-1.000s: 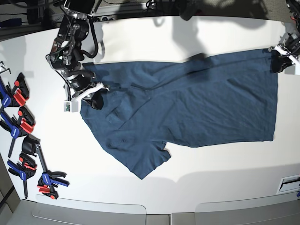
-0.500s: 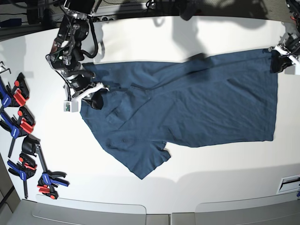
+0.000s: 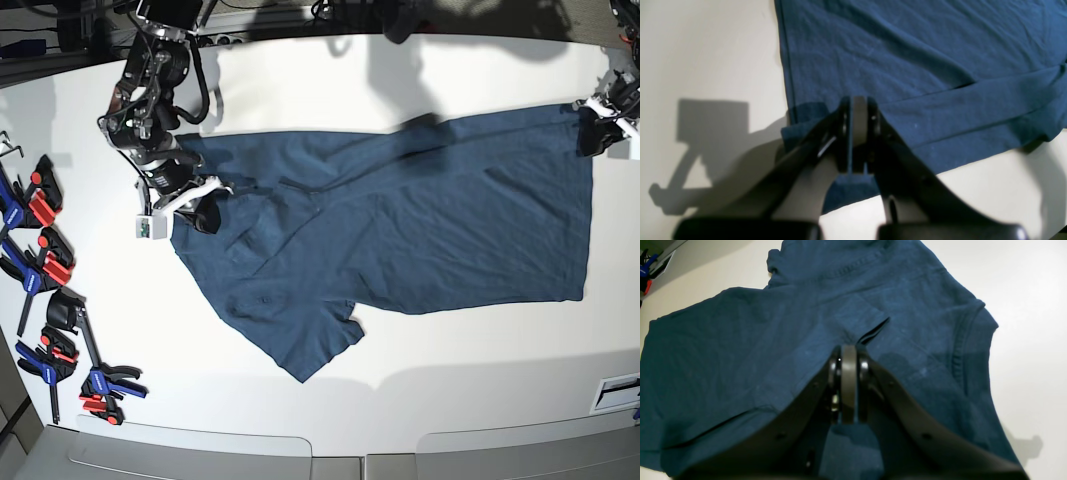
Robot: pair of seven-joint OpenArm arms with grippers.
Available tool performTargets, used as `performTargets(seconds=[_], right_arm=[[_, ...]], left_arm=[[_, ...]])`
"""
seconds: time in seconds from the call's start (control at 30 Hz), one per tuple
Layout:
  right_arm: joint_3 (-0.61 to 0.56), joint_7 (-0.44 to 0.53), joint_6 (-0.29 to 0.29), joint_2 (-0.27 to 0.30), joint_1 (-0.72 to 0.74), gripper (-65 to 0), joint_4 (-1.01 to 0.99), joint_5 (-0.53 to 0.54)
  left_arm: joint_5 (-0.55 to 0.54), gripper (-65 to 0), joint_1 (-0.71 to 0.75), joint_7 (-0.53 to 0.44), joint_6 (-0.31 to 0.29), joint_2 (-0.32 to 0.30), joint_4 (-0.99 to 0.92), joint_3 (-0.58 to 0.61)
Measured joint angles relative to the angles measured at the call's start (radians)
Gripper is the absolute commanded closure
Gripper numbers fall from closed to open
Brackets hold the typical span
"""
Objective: Fold the T-shirt properly
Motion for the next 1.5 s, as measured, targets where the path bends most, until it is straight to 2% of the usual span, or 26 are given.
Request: performTargets(seconds=[0.1, 0.37, 0.43, 0.63, 0.73, 0.87, 0.97, 1.03, 1.3, 1.5], right_arm=[[0.000, 0.000, 0.000, 0.000, 0.000, 0.0, 0.000, 0.000], [0.000, -0.001, 0.000, 0.000, 0.000, 0.0, 0.000, -0.004], [0.000, -0.001, 0.000, 0.000, 0.000, 0.0, 0.000, -0.035], [0.000, 0.014, 0.000, 0.000, -0.005, 0.0, -0.038, -0.081], [0.000, 0.016, -0.001, 0.009, -0.007, 0.0, -0.109, -0.089], [0.000, 0.019, -0.003, 0.028, -0.008, 0.0, -0.187, -0.089], [0.000, 0.028, 0.001, 0.042, -0.005, 0.0, -0.215, -0.069], [0.000, 0.028, 0.004, 0.048, -0.006, 0.0, -0.217, -0.070], [-0.001, 0.029, 0.012, 0.098, -0.050, 0.0, -0.215, -0.038], [-0.001, 0.041, 0.016, 0.144, -0.115, 0.0, -0.210, -0.021]], left_arm=[[0.001, 0.0, -0.003, 0.000, 0.000, 0.000, 0.000, 0.000], [0.090, 0.0, -0.053, -0.010, 0.000, 0.000, 0.000, 0.000], [0.090, 0.0, -0.053, -0.011, 0.000, 0.000, 0.000, 0.009], [0.150, 0.0, -0.050, -0.009, 0.000, 0.000, 0.000, 0.121], [0.199, 0.0, -0.050, -0.033, 0.072, 0.005, 0.000, 0.159], [0.318, 0.0, -0.050, -0.049, 0.139, 0.035, 0.000, 0.166], [0.346, 0.0, -0.049, -0.060, 0.177, 0.050, 0.000, 0.166], [0.344, 0.0, -0.050, -0.072, 0.191, 0.050, -0.031, 0.166], [0.261, 0.0, -0.055, -0.147, 0.156, 0.044, -0.175, 0.158], [0.097, 0.0, 0.000, -0.042, 0.157, 0.032, -0.148, 0.156]])
